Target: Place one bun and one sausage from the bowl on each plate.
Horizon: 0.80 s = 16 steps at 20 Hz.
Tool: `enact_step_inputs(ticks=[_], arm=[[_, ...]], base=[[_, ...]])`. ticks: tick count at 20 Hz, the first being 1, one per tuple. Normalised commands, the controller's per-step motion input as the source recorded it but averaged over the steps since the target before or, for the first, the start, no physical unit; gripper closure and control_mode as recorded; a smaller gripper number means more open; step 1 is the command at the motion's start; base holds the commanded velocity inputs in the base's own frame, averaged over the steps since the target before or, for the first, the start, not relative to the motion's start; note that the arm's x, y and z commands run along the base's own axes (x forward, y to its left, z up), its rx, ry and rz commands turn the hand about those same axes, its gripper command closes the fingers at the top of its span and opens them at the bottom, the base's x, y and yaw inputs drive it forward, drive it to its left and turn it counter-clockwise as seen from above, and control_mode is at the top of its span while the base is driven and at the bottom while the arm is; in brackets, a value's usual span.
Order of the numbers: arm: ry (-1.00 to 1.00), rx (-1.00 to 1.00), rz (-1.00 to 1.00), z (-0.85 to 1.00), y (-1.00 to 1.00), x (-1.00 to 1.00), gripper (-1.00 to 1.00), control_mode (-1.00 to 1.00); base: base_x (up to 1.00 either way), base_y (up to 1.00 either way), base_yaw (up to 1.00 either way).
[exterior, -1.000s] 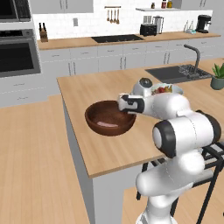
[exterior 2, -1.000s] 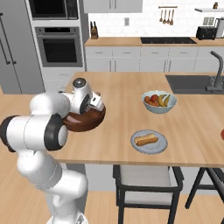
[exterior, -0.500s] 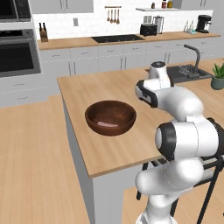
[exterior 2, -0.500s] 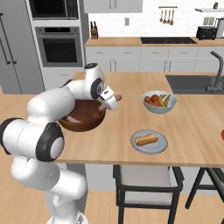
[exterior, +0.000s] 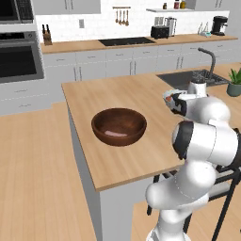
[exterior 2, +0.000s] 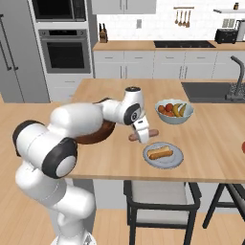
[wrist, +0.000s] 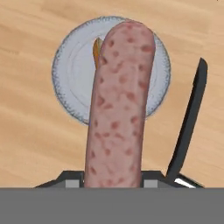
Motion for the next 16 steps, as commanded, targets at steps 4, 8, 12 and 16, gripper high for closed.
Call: enact_step_inputs(ticks=[4,8,12,16], arm=[[0.00,0.09,-0.36,-0.74,-1.00,-0.49,1.00,-1.00],[0.00,0.04,-0.36,-0.24,-1.00,-0.35,1.00,-1.00],[-0.03,0.00,-0.05,-0.27,-0.51,0.16,1.00,-1.00],[-0.10,-0.01,0.00,-0.52,-0.03,0.48,1.00,-1.00]], base=[[0.00,0.00,0.00],[0.00,0.00,0.00],[0.00,0.00,0.00],[0.00,0.00,0.00]])
